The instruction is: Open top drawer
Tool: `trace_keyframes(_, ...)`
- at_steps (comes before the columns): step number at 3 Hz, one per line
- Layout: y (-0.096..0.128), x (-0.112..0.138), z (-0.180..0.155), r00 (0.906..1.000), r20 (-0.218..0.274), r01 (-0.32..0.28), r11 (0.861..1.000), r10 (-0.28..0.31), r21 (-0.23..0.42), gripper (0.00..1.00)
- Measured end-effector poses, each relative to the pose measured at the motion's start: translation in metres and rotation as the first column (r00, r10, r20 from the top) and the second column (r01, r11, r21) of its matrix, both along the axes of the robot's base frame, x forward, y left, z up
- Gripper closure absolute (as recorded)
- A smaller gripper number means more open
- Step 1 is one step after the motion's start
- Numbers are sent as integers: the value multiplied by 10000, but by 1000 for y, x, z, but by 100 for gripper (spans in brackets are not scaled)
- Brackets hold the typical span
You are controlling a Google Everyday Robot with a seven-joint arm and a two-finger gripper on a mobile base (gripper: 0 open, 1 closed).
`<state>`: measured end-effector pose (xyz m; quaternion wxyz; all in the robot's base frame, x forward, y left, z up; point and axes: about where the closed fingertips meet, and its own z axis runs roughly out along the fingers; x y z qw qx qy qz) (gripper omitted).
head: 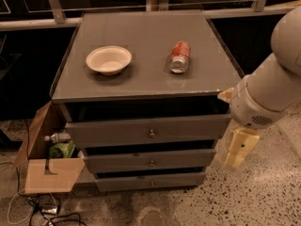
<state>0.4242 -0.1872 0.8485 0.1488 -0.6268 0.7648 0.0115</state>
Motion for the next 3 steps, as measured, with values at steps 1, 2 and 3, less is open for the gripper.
trace_keyframes(1, 0, -2, -3, 10000, -59, -12, 10000, 12, -23, 0)
trace_keyframes(2, 0, -8, -10, 9998, -191, 29, 10000, -29, -9, 0)
trace_keyframes(3, -7, -2, -60, 9973, -683, 252, 9997, -250, 24, 0)
